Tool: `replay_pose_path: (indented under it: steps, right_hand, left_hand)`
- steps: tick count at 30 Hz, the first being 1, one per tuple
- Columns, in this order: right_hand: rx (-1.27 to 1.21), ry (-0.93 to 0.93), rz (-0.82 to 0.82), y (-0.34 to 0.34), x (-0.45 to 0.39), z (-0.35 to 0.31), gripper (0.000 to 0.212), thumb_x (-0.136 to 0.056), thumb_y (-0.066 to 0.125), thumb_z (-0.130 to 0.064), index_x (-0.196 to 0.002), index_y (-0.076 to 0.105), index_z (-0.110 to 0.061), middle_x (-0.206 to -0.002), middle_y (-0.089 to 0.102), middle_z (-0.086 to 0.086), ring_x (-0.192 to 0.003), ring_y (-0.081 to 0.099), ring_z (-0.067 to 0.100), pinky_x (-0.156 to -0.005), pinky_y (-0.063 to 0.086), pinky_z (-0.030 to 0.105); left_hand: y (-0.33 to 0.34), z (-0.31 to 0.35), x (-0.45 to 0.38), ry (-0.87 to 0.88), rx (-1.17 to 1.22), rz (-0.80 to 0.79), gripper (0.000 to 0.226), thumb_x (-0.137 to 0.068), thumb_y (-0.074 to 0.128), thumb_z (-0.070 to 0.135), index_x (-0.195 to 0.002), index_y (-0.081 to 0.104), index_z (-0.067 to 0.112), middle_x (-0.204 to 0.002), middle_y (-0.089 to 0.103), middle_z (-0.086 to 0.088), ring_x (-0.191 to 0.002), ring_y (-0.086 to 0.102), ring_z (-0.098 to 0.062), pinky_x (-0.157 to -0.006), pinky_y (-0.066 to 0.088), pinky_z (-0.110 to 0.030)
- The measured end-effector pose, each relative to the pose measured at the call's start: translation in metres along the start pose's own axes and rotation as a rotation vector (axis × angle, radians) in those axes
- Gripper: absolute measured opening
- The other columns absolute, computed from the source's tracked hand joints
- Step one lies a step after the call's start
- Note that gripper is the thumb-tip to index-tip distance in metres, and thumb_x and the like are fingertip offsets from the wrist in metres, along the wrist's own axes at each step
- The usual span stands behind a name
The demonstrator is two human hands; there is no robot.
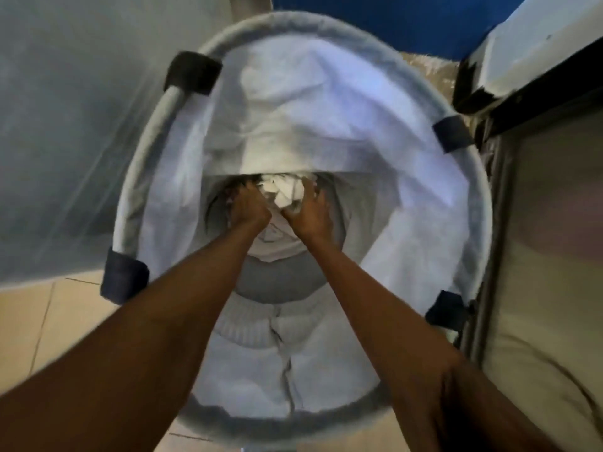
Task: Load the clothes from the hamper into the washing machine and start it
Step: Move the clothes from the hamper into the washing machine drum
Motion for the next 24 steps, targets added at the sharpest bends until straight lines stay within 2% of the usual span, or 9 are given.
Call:
replay_pose_path:
  steps: [2,5,8,10,13,16,20,22,24]
  right_hand:
    - [0.08,-0.024,0.012,0.01,-0.014,-0.001,0.067,-0.082,0.066,-0.038,-0.14,0.039,-0.018,-0.148,0.031,0.015,-0.136,0.029,0.029,-0.107,0.031,0.044]
    - [0.274,-0.061,0.006,0.005,-0.018,-0.002,0.033,-0.089,0.057,-0.031,-0.117,0.062,-0.014,-0.129,0.054,0.013,-0.125,0.044,0.031,-0.1,0.037,0.041]
    - [-0.072,0.017,0.102,-0.033,0.005,-0.011,0.029,-0.092,0.051,-0.019,-0.117,0.061,-0.008,-0.123,0.06,0.016,-0.117,0.053,0.032,-0.101,0.037,0.034]
    - [-0.33,0.155,0.195,-0.07,0.029,-0.021,0.025,-0.095,0.045,-0.017,-0.112,0.06,-0.007,-0.121,0.06,0.018,-0.113,0.054,0.032,-0.094,0.037,0.028]
    - [-0.51,0.266,0.303,-0.13,0.066,-0.054,0.028,-0.099,0.037,-0.014,-0.074,0.05,-0.013,-0.093,0.06,0.021,-0.095,0.056,0.031,-0.083,0.039,0.035]
    - [-0.678,0.203,0.38,-0.202,0.109,-0.116,0.026,-0.101,0.035,-0.017,-0.092,0.055,-0.003,-0.086,0.052,0.006,-0.087,0.048,0.019,-0.079,0.036,0.028]
    - [-0.943,0.107,0.408,-0.301,0.173,-0.198,0.016,-0.098,0.045,-0.023,-0.091,0.057,-0.014,-0.08,0.057,-0.004,-0.081,0.055,0.017,-0.079,0.042,0.03]
    - [-0.965,0.058,0.311,-0.349,0.211,-0.246,0.01,-0.095,0.053,-0.03,-0.095,0.055,-0.02,-0.086,0.06,-0.004,-0.087,0.059,0.018,-0.081,0.048,0.03]
    - [-0.84,-0.024,0.141,-0.386,0.244,-0.29,0.012,-0.092,0.059,-0.022,-0.1,0.053,-0.013,-0.084,0.061,0.0,-0.077,0.061,0.009,-0.068,0.05,0.017]
  left_hand:
    - [0.009,-0.012,-0.017,0.002,0.036,-0.051,0.067,-0.087,0.059,0.016,-0.144,0.026,0.002,-0.149,0.03,-0.021,-0.138,0.03,-0.035,-0.114,0.028,-0.041]
    - [0.004,-0.015,-0.014,0.088,0.065,-0.14,0.043,-0.095,0.049,0.018,-0.135,0.045,0.001,-0.14,0.046,-0.022,-0.13,0.043,-0.034,-0.108,0.035,-0.039]
    - [-0.034,-0.002,0.013,0.124,0.073,-0.002,0.035,-0.09,0.051,0.017,-0.121,0.06,0.004,-0.128,0.056,-0.021,-0.12,0.051,-0.037,-0.098,0.044,-0.039]
    - [-0.064,0.014,0.04,0.155,0.135,-0.018,0.035,-0.085,0.05,0.021,-0.114,0.064,0.007,-0.125,0.056,-0.021,-0.117,0.052,-0.038,-0.098,0.045,-0.042]
    - [-0.107,0.039,0.081,0.056,0.45,-0.106,0.04,-0.086,0.042,0.035,-0.104,0.066,0.008,-0.117,0.062,-0.021,-0.11,0.058,-0.035,-0.095,0.046,-0.045]
    - [-0.182,0.084,0.138,0.018,0.792,-0.005,0.027,-0.096,0.045,0.014,-0.094,0.064,-0.004,-0.104,0.064,-0.028,-0.105,0.059,-0.037,-0.091,0.045,-0.041]
    - [-0.296,0.156,0.225,0.179,0.986,-0.04,0.029,-0.096,0.04,0.01,-0.072,0.055,0.015,-0.071,0.054,0.004,-0.075,0.049,-0.016,-0.067,0.04,-0.026]
    - [-0.354,0.18,0.259,0.261,1.059,-0.046,0.028,-0.094,0.042,0.007,-0.07,0.054,0.013,-0.07,0.053,0.002,-0.074,0.047,-0.017,-0.065,0.039,-0.024]
    - [-0.406,0.201,0.288,0.33,1.069,-0.048,0.023,-0.091,0.046,0.006,-0.07,0.055,0.01,-0.074,0.054,-0.004,-0.077,0.048,-0.018,-0.069,0.04,-0.028]
Point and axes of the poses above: each hand's wrist, its own x-axis away from the middle knuckle, its own y-axis out of the palm, z = x × y, the point moved 6 cm from there along -x, towards the middle knuckle
